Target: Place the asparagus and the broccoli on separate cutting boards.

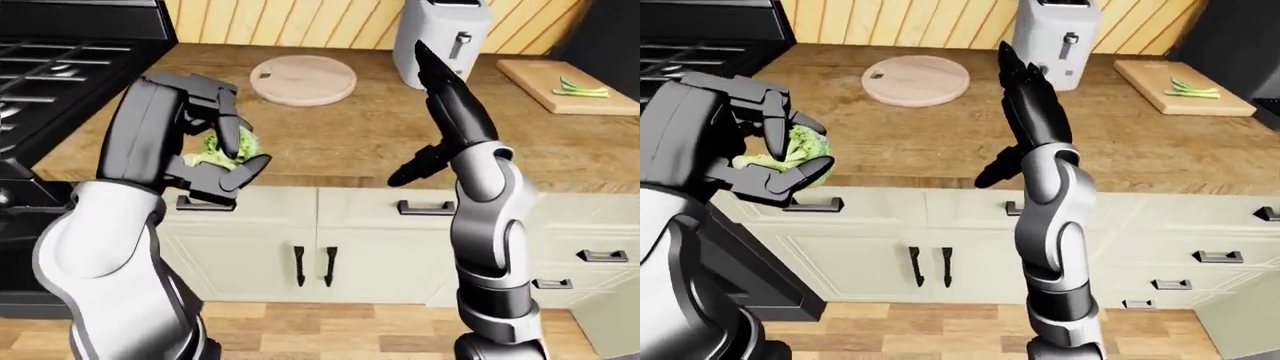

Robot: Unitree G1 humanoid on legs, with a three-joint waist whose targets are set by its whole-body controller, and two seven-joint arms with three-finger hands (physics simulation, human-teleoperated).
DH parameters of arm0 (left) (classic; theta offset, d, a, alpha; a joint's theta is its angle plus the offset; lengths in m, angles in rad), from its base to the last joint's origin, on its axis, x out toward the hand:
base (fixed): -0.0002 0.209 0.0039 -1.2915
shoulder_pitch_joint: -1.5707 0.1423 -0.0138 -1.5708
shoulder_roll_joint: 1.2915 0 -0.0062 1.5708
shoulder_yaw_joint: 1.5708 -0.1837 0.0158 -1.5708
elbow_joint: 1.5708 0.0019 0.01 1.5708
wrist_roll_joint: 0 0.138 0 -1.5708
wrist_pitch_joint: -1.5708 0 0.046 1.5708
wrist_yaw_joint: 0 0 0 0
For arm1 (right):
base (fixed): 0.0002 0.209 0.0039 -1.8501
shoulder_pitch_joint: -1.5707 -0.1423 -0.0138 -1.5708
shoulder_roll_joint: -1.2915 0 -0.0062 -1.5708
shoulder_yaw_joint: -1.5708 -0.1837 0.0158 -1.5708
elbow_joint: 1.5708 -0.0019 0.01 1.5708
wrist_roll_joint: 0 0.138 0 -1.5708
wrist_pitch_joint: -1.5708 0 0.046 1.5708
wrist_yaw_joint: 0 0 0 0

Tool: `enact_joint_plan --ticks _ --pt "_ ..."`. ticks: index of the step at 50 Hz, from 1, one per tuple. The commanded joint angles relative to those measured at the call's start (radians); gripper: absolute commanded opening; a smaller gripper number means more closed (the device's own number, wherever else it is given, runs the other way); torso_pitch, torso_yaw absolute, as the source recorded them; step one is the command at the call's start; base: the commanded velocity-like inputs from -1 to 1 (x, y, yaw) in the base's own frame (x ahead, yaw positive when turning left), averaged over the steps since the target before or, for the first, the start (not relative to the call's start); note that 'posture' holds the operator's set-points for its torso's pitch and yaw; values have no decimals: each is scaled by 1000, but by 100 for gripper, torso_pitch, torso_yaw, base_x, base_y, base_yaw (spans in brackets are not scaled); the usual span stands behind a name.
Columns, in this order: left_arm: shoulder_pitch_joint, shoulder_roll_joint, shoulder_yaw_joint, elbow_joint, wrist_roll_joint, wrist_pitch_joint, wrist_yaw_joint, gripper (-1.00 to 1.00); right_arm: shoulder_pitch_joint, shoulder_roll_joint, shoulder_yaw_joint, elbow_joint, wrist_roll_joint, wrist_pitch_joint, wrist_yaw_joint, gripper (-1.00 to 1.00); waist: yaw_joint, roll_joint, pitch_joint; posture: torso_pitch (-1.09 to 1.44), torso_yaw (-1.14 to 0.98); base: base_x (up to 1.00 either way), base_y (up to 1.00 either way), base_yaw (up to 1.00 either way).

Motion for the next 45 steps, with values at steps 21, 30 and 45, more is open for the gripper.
enact_joint_plan --ticks 21,30,45 --pt "-42 10 -6 -37 6 -17 -8 -100 -12 -9 -14 -51 -9 -13 -16 100 54 -44 -26 0 0 29 5 5" --pt "-63 13 -9 -32 19 -6 -20 -100 -12 -25 -30 -84 -11 -11 -5 100 32 33 -4 0 0 0 14 44" --pt "-66 3 -10 -26 27 -14 -24 -100 4 -33 -38 -156 -17 27 21 100 22 -9 -53 0 0 2 0 0"
